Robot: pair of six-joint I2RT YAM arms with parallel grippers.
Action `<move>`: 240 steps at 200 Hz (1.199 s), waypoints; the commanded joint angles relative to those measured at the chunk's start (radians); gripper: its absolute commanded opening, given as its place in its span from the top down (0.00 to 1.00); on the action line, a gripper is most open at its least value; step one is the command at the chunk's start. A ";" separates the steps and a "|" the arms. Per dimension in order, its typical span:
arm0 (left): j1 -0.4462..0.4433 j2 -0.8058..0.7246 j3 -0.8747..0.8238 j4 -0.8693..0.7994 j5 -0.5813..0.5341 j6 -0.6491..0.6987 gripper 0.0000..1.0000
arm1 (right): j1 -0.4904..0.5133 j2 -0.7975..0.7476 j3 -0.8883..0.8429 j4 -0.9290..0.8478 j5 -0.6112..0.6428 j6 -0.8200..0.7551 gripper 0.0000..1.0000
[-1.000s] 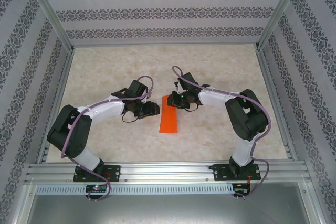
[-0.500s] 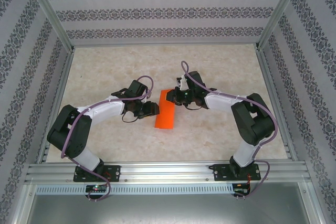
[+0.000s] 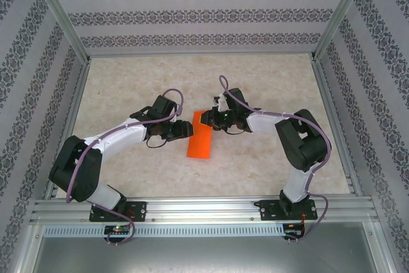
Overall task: Fold a paper plane with a square sheet of paper (pick it up from the middle)
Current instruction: Move the square sheet of paper to the center of the table.
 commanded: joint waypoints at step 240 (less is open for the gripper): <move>0.006 0.185 0.000 0.096 0.148 0.016 0.40 | 0.091 -0.170 -0.147 -0.163 0.402 0.097 0.58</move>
